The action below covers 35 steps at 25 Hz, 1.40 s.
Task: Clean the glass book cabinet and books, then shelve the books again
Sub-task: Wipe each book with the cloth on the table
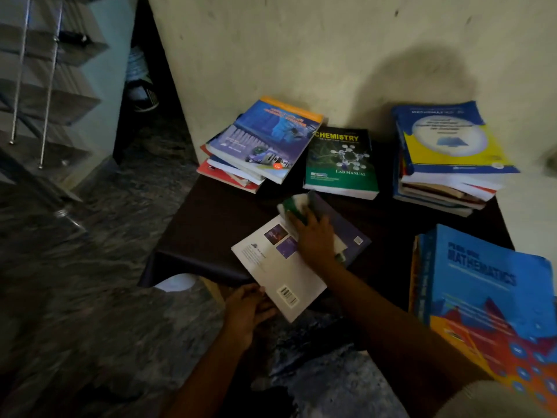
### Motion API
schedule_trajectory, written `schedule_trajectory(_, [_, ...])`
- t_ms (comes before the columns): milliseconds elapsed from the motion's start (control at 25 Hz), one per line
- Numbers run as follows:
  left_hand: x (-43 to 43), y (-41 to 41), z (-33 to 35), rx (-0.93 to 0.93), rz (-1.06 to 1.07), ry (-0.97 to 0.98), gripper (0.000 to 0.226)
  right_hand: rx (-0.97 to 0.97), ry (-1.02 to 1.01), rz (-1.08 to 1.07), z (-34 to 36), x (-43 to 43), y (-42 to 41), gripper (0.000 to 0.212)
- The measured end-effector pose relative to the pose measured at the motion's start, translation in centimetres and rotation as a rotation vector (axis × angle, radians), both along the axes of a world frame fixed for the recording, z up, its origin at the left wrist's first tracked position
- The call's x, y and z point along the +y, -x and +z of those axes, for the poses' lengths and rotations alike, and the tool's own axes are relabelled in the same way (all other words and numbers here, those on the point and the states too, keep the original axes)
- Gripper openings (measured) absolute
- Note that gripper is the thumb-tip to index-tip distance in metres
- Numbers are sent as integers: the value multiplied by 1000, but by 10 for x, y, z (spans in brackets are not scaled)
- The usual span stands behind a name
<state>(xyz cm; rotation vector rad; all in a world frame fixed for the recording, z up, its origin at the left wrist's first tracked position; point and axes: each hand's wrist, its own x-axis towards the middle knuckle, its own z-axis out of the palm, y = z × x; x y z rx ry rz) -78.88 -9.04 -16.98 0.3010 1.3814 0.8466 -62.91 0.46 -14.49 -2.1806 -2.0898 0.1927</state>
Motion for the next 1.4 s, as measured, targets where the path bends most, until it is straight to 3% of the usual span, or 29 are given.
schedule_trajectory(120, [1, 0, 3, -40, 8, 13, 5, 137, -7, 167, -11, -35, 49, 52])
schedule_trajectory(280, [-2, 1, 9, -22, 6, -20, 17, 87, -57, 489, -19, -57, 48, 52])
schedule_trajectory(320, [-2, 1, 10, -20, 6, -23, 16, 87, -103, 465, -18, -52, 32, 46])
schedule_trajectory(400, [-2, 0, 8, -23, 14, -19, 11, 131, -187, 164, -7, -39, -12, 53])
schedule_trajectory(480, [-1, 0, 8, -39, 20, -14, 10, 60, -105, -180, -4, -39, -65, 58])
schedule_trajectory(520, [-1, -1, 8, -48, 21, -11, 10, 37, -50, -254, -2, -46, -78, 61])
schedule_trajectory(680, [-1, -2, 10, -34, 8, -18, 11, 20, -166, -112, -18, -83, -35, 73])
schedule_trajectory(800, [-2, -2, 11, -25, 9, -14, 6, 128, -198, 41, -31, -127, 22, 71])
schedule_trajectory(960, [-7, -3, 15, -173, 139, 18, 39, 354, -134, 125, -20, -158, 36, 56])
schedule_trajectory(1040, [-8, -10, 24, -185, 116, 27, 44, 438, -262, 95, -10, -156, 19, 55])
schedule_trajectory(1280, [9, -38, 74, -66, -5, -189, 31, 386, -582, 55, 62, -130, -45, 66])
schedule_trajectory(1400, [12, -50, 117, -65, -64, -358, 15, 375, -626, -8, 93, -121, -64, 58])
